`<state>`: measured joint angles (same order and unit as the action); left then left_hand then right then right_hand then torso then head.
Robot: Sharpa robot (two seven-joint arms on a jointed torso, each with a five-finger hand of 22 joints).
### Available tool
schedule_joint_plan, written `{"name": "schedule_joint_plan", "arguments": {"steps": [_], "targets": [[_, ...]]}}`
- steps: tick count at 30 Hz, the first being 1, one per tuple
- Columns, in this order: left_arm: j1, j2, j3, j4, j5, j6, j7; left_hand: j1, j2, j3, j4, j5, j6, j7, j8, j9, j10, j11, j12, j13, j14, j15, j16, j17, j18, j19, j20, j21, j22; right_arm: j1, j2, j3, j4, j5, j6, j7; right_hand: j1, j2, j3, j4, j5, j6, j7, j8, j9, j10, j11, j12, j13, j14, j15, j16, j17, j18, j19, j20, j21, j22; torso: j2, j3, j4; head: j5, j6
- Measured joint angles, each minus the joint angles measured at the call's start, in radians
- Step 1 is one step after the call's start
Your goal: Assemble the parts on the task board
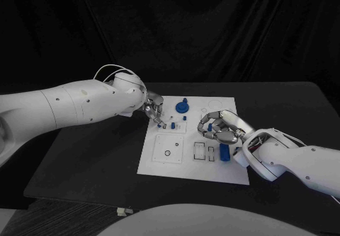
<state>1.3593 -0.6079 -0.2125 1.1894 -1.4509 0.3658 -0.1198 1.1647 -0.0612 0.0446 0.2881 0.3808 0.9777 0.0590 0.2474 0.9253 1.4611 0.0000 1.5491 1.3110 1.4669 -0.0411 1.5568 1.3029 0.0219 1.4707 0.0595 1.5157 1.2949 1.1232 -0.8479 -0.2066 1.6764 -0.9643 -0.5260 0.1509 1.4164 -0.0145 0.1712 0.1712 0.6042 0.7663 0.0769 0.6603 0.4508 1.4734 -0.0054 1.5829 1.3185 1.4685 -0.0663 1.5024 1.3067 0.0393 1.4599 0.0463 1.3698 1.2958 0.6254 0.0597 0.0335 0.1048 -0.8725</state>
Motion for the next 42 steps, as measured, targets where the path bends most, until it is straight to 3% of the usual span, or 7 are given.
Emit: {"name": "schedule_joint_plan", "arguments": {"steps": [12,19,23,26,28,29,42], "targets": [[-0.005,0.005,0.000,-0.002,0.000,0.006,-0.001,0.025,0.003,0.000,0.000,0.012,0.009,-0.001,-0.008,-0.001,-0.003,-0.003,0.000,0.000,0.000,0.000,0.000,0.000,0.000,0.000,0.000,0.000,0.000,0.000,0.003,0.000,-0.003,0.000,0.000,0.002,0.000,0.000,0.000,0.000,0.000,0.000,0.000,0.000,0.000,0.000,0.000,0.000,0.000,0.000,0.000,0.000,0.000,0.000,0.000,0.000,0.000,0.000,0.000,0.0000,0.0000,0.003,0.000],[-0.008,0.009,0.000,-0.004,0.000,0.006,0.000,0.044,0.020,0.000,0.000,0.012,0.033,-0.018,-0.008,-0.001,-0.007,-0.007,0.000,0.000,0.000,0.000,0.000,0.000,0.000,0.000,0.000,0.000,0.000,0.000,0.003,0.000,-0.003,0.000,0.000,0.002,0.000,0.000,0.000,0.000,0.000,0.000,0.000,0.000,0.000,0.000,0.000,0.000,0.000,0.000,0.000,0.000,0.000,0.000,0.000,0.000,0.000,0.000,0.000,0.0000,0.0000,0.003,0.000],[-0.012,0.009,0.000,-0.006,0.000,0.006,0.002,0.079,0.016,0.021,-0.020,0.011,0.052,-0.020,-0.008,-0.001,-0.002,-0.013,0.000,0.000,0.000,0.000,0.000,0.000,0.000,0.000,-0.001,0.000,0.000,0.000,0.002,0.000,-0.003,0.000,0.000,0.002,0.000,0.000,0.000,0.000,0.000,0.000,0.000,0.000,0.000,0.000,0.000,0.000,0.000,0.000,0.000,0.000,0.000,0.000,0.000,0.000,0.000,0.000,0.000,0.0000,0.0000,0.003,0.000],[-0.014,0.009,0.000,-0.007,0.000,0.006,0.002,0.083,0.017,0.021,-0.020,0.012,0.052,-0.020,-0.008,-0.001,-0.002,-0.013,0.000,0.000,-0.012,-0.013,0.000,0.000,0.000,0.000,-0.001,0.000,0.000,0.000,0.001,0.000,-0.003,0.000,-0.001,0.002,0.000,0.000,0.000,0.000,0.000,0.000,0.000,0.000,0.000,0.000,0.000,0.000,0.000,0.000,0.000,0.000,0.000,0.000,0.000,0.000,0.000,0.000,0.000,0.0000,0.0000,0.002,0.000],[-0.015,0.009,0.000,-0.007,0.000,0.006,0.003,0.110,0.009,0.028,-0.027,0.040,0.052,-0.020,-0.008,-0.001,-0.002,-0.013,0.000,0.000,-0.012,-0.013,0.000,0.000,0.000,0.000,-0.001,0.000,0.000,0.000,0.001,0.000,-0.003,0.000,-0.001,0.003,0.000,0.000,0.000,0.000,0.000,0.000,0.000,0.000,0.000,0.000,0.000,0.000,0.000,0.000,0.000,0.000,0.000,0.000,0.000,0.000,0.000,0.000,0.000,0.0000,0.0000,0.002,0.000],[-0.016,0.009,0.000,-0.007,-0.001,0.006,0.003,0.112,0.006,0.077,-0.031,0.051,0.052,-0.020,-0.017,0.000,-0.001,-0.013,0.000,0.000,-0.012,-0.013,0.000,0.000,0.000,0.000,-0.001,0.000,0.000,0.000,0.001,0.000,-0.003,0.000,-0.001,0.003,0.000,0.000,0.000,0.000,0.000,0.000,0.000,0.000,-0.001,0.000,0.000,0.000,0.000,0.000,0.000,0.000,0.000,0.000,0.000,0.000,0.000,0.000,0.000,0.0000,0.0000,0.002,0.000],[-0.020,0.009,0.000,-0.008,-0.001,0.003,0.004,0.144,-0.010,0.130,-0.066,0.082,0.063,-0.023,-0.027,0.009,-0.001,-0.027,0.000,0.000,-0.007,-0.018,0.000,0.000,0.000,0.000,-0.001,0.000,0.000,0.000,0.002,0.000,-0.004,0.000,-0.001,0.003,0.000,0.000,0.000,0.000,0.000,0.000,0.000,0.000,-0.001,0.000,0.000,0.000,0.000,0.000,0.000,0.000,0.000,0.000,0.000,0.000,0.000,0.000,0.000,0.0000,0.0000,0.002,0.000]]}}
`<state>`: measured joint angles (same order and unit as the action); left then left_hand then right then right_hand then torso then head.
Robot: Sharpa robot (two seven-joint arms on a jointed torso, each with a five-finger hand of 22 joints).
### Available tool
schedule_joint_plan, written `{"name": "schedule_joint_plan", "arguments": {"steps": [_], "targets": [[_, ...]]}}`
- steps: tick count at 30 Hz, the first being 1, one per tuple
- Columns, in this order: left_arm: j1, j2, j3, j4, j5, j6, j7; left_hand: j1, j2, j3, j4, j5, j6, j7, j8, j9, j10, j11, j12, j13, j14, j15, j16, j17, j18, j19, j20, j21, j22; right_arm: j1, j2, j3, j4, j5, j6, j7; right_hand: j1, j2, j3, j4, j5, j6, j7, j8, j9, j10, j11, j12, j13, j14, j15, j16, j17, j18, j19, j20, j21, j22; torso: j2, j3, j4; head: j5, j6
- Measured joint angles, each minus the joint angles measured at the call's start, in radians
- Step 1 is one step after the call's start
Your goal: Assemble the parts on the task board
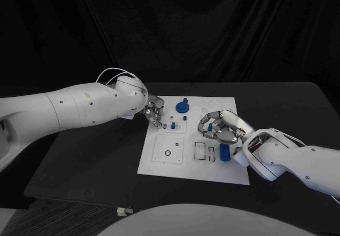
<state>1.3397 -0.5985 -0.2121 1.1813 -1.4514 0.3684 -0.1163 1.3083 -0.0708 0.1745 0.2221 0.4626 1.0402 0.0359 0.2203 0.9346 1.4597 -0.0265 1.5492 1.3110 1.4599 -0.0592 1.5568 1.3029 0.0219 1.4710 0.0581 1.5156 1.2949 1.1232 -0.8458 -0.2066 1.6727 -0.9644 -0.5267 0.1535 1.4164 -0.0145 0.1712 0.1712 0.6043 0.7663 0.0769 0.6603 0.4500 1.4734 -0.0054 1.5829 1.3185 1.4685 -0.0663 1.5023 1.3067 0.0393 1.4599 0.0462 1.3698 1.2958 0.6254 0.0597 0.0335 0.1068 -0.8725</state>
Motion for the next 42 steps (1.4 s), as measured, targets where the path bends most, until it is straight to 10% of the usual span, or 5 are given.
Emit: {"name": "schedule_joint_plan", "arguments": {"steps": [26,42], "targets": [[-0.002,-0.093,0.000,0.118,0.106,-0.115,-0.086,-0.053,-0.012,0.153,-0.012,0.015,0.016,0.016,0.000,0.058,0.000,-0.001,0.000,0.000,0.000,0.000,0.000,0.000,0.000,-0.009,-0.023,-0.039,0.000,0.000,-0.017,0.000,0.003,0.000,-0.001,-0.002,0.000,0.000,0.000,0.000,0.015,0.000,0.000,0.000,0.000,0.000,0.000,0.000,0.000,0.000,0.000,0.000,0.000,0.000,0.000,0.000,0.000,0.000,0.000,0.0000,0.0001,-0.002,0.000],[0.032,-0.136,0.000,0.188,0.343,-0.117,-0.256,-0.119,-0.010,0.182,-0.014,0.034,0.019,0.012,0.000,0.102,0.005,-0.006,0.000,0.000,0.000,0.000,0.000,0.000,0.000,-0.009,-0.022,-0.078,0.000,0.005,-0.033,0.000,0.017,0.000,-0.002,-0.015,0.000,0.000,0.000,0.000,0.015,0.000,0.000,0.000,-0.001,0.000,0.000,0.000,0.000,0.000,0.000,0.000,0.000,0.000,0.000,0.000,0.000,0.000,-0.002,0.0011,0.0002,-0.003,0.000]]}}
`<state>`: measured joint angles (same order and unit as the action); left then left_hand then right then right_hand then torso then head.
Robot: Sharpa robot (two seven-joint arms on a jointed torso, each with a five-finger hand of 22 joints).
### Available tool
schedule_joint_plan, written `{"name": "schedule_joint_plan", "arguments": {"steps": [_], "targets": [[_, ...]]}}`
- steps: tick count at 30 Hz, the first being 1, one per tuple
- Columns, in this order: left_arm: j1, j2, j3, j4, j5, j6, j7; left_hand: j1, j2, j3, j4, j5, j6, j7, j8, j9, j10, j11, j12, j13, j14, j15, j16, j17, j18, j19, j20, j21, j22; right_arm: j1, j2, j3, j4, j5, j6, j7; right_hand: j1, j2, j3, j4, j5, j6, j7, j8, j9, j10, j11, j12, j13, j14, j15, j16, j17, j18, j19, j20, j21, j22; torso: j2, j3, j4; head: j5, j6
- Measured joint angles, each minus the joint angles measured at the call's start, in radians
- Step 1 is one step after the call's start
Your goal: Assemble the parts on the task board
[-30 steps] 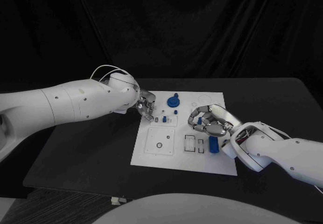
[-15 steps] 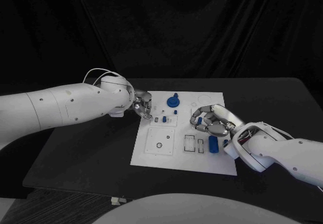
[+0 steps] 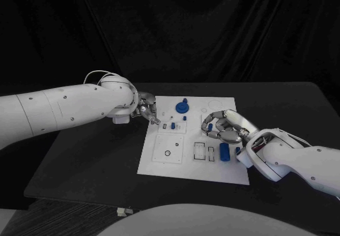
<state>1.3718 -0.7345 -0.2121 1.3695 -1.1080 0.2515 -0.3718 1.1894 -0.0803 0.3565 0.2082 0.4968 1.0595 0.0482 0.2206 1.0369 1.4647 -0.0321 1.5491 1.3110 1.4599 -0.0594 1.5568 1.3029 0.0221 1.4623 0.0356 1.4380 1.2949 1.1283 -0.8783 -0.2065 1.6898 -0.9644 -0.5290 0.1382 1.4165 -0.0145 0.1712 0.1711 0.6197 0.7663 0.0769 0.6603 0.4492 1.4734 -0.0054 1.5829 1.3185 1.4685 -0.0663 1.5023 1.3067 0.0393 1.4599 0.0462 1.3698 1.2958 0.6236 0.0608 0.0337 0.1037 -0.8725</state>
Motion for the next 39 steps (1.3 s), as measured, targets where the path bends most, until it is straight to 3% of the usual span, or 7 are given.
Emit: {"name": "schedule_joint_plan", "arguments": {"steps": [8,9,17,33,39], "targets": [[0.001,0.005,0.000,0.014,0.093,0.022,-0.075,-0.009,0.009,0.000,0.000,0.008,0.000,0.000,0.000,0.001,0.000,0.000,0.000,0.000,0.000,0.000,0.000,0.000,0.000,0.000,0.000,-0.012,0.000,0.040,-0.019,0.000,0.019,0.000,-0.010,-0.008,0.000,0.000,0.000,0.000,0.000,0.000,0.000,0.000,0.000,0.000,0.000,0.000,0.000,0.000,0.000,0.000,0.000,0.000,0.000,0.000,0.000,0.000,0.000,0.0007,-0.0001,-0.003,0.000],[0.001,0.006,-0.001,0.015,0.099,0.022,-0.082,-0.021,0.021,0.000,0.000,0.008,0.000,0.000,0.000,0.005,0.000,0.000,0.000,0.000,0.000,0.000,0.000,0.000,0.000,0.000,0.000,-0.012,0.000,0.047,-0.020,0.000,0.020,0.000,-0.012,-0.010,0.000,0.000,0.000,0.000,0.000,0.000,0.000,0.000,0.000,0.000,0.000,0.000,0.000,0.000,0.000,0.000,0.000,0.000,0.000,0.000,0.000,0.000,0.000,0.0008,-0.0001,-0.002,0.000],[-0.001,0.026,-0.001,0.018,0.130,-0.007,-0.122,-0.023,0.023,0.000,0.000,0.008,0.000,0.000,0.000,0.007,0.000,0.000,0.000,0.000,0.000,0.000,0.000,0.000,0.000,-0.005,0.005,-0.035,0.000,0.088,-0.023,0.000,0.033,0.000,-0.033,-0.024,0.000,0.000,0.000,0.000,0.000,0.000,0.000,0.000,-0.001,0.000,0.000,0.000,0.000,0.000,0.000,0.000,0.000,0.000,0.000,0.000,0.000,0.000,0.001,0.0006,-0.0010,-0.001,0.000],[-0.024,0.055,-0.001,-0.018,0.146,-0.088,-0.134,-0.023,0.023,0.012,-0.012,0.008,0.000,0.000,0.000,0.007,0.000,0.000,0.000,0.000,0.000,0.000,0.000,0.000,0.000,-0.023,0.005,-0.050,0.000,0.099,-0.018,0.000,0.030,0.000,-0.054,-0.048,0.000,0.000,0.000,0.000,0.000,0.000,0.000,0.000,-0.002,0.000,0.000,0.000,0.000,0.000,0.000,0.000,0.000,0.000,0.000,0.000,0.000,0.000,0.002,-0.0009,0.0004,-0.003,0.000],[-0.032,0.064,-0.001,-0.036,0.145,-0.099,-0.133,-0.023,0.023,0.012,-0.012,0.008,0.000,0.000,0.000,0.007,0.000,0.000,0.000,0.000,0.000,0.000,0.000,0.000,0.000,-0.024,0.005,-0.050,0.000,0.099,-0.014,0.000,0.027,0.000,-0.056,-0.051,0.000,0.000,0.000,0.000,0.000,0.000,0.000,0.000,-0.002,0.000,0.000,0.000,0.000,0.000,0.000,0.000,0.000,0.000,0.000,0.000,0.000,0.000,0.003,-0.0011,0.0003,0.002,0.000]]}}
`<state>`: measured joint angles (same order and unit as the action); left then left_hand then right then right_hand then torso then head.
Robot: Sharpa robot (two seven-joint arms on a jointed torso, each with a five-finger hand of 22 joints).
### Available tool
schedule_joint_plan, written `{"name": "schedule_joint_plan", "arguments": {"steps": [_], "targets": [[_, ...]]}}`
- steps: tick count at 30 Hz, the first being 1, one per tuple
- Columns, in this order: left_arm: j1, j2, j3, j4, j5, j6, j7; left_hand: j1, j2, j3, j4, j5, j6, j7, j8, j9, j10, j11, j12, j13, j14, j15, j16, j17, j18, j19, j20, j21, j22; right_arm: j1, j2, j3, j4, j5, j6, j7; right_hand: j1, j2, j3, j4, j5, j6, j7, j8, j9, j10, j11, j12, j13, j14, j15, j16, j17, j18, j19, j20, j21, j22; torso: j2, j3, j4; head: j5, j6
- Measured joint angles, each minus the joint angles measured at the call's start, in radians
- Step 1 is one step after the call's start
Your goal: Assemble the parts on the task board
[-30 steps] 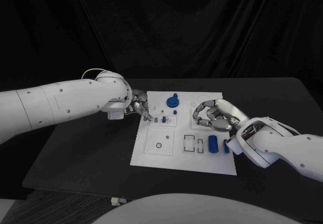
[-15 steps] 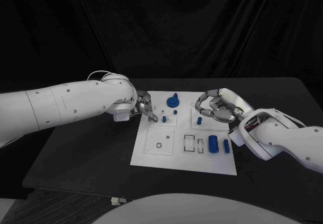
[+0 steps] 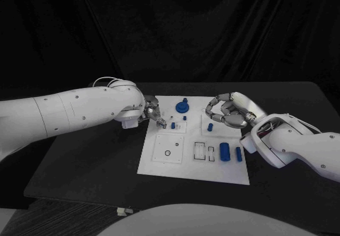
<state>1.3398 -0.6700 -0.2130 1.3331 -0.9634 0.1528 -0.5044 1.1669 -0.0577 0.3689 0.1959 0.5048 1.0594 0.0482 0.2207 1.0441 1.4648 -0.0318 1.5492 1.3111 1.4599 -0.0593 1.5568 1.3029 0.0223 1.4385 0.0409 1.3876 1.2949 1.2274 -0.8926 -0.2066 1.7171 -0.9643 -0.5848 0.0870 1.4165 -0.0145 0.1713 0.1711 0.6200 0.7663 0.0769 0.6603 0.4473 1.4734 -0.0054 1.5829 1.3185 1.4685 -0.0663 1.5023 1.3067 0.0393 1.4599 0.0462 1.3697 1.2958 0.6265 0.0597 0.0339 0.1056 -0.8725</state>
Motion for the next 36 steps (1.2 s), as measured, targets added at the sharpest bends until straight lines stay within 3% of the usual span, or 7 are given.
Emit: {"name": "schedule_joint_plan", "arguments": {"steps": [17,26,36], "targets": [[-0.013,0.013,0.000,-0.017,-0.042,-0.001,0.015,0.000,0.000,0.000,0.000,0.000,0.000,0.000,0.000,0.000,0.000,0.000,0.000,0.000,0.000,0.000,0.000,0.000,0.000,0.000,0.000,-0.011,0.000,0.000,0.007,0.000,-0.005,0.000,0.000,-0.004,0.000,0.000,0.000,0.000,0.011,0.000,0.000,0.000,0.000,0.000,0.000,0.000,0.000,0.000,0.000,0.000,0.000,0.000,0.000,0.000,0.000,0.000,0.000,-0.0002,0.0002,-0.004,0.000],[-0.029,0.015,0.000,-0.020,-0.049,0.001,0.023,0.000,0.000,0.000,0.000,0.000,0.000,0.000,0.000,0.005,0.000,0.000,0.000,0.000,0.000,0.000,0.000,0.000,0.000,0.000,0.000,-0.011,0.000,0.000,0.009,0.000,-0.006,0.000,0.001,-0.005,0.000,0.000,0.000,0.000,0.011,0.000,0.000,0.000,0.000,0.000,0.000,0.000,0.000,0.000,0.000,0.000,0.000,0.000,0.000,0.000,0.000,0.000,0.000,-0.0002,-0.0004,-0.004,0.000],[-0.032,0.021,0.001,-0.030,-0.052,-0.001,0.035,0.000,0.000,0.000,0.000,0.000,0.000,0.000,0.005,0.006,0.000,0.000,0.000,0.000,0.000,0.000,0.000,0.000,0.000,0.000,0.000,-0.011,0.000,0.000,0.011,0.000,-0.008,0.000,0.001,-0.006,0.000,0.000,0.000,0.000,0.011,0.000,0.000,0.000,0.000,0.000,0.000,0.000,0.000,0.000,0.000,0.000,0.000,0.000,0.000,0.000,0.000,0.000,-0.001,-0.0001,-0.0005,-0.005,0.000]]}}
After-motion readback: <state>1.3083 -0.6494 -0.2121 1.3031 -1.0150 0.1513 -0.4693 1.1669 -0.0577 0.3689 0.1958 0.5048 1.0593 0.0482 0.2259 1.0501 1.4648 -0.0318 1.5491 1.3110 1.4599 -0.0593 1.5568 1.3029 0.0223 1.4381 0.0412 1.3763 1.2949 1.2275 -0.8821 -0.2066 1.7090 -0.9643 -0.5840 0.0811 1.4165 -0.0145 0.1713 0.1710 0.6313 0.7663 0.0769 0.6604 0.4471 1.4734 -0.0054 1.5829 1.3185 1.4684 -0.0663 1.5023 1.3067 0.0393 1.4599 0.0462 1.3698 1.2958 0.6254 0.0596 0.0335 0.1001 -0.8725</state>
